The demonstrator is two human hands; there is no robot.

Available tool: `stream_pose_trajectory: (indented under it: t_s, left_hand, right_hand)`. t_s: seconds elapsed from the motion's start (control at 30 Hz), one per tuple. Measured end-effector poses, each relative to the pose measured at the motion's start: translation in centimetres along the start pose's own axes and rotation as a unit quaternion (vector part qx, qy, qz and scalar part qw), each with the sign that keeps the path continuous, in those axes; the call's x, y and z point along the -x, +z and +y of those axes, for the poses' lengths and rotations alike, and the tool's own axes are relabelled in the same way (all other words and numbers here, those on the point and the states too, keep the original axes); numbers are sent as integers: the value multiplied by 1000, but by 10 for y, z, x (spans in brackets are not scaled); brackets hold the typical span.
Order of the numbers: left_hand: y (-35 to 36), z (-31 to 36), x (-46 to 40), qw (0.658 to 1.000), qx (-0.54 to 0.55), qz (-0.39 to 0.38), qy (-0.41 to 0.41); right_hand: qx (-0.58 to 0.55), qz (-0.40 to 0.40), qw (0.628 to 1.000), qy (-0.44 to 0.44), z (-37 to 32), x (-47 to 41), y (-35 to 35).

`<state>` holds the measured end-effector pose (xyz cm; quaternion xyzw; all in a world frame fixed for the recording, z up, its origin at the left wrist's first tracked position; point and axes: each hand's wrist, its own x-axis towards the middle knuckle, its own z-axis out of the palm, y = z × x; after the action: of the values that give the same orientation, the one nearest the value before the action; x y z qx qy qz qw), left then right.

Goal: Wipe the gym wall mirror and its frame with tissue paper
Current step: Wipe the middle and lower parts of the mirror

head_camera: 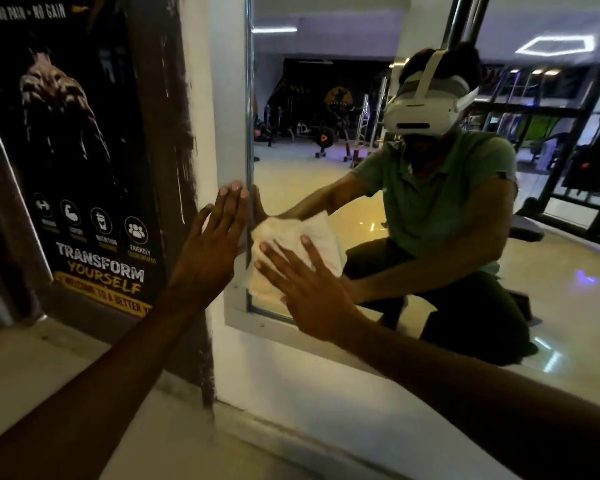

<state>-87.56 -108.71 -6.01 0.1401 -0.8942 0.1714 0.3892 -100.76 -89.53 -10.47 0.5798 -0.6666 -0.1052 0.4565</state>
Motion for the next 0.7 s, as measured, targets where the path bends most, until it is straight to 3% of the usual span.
stream_pose_trajectory:
  t_s: [0.17,0.3,0.4,0.7]
  left_hand:
    - [-7,6,8,999,11,-33,13]
    - [-14,8,8,998,33,-55,-17]
    - [-14,15,6,995,62,-71,-33]
    - [-20,25,7,987,141,-51,-50]
  right_hand:
    - [-33,-16,999,-20,3,59,10]
    - [-3,40,998,49,58,112,-21]
    - [32,37,995,83,86,139,-30]
    - [55,70,996,12,66,48,-17]
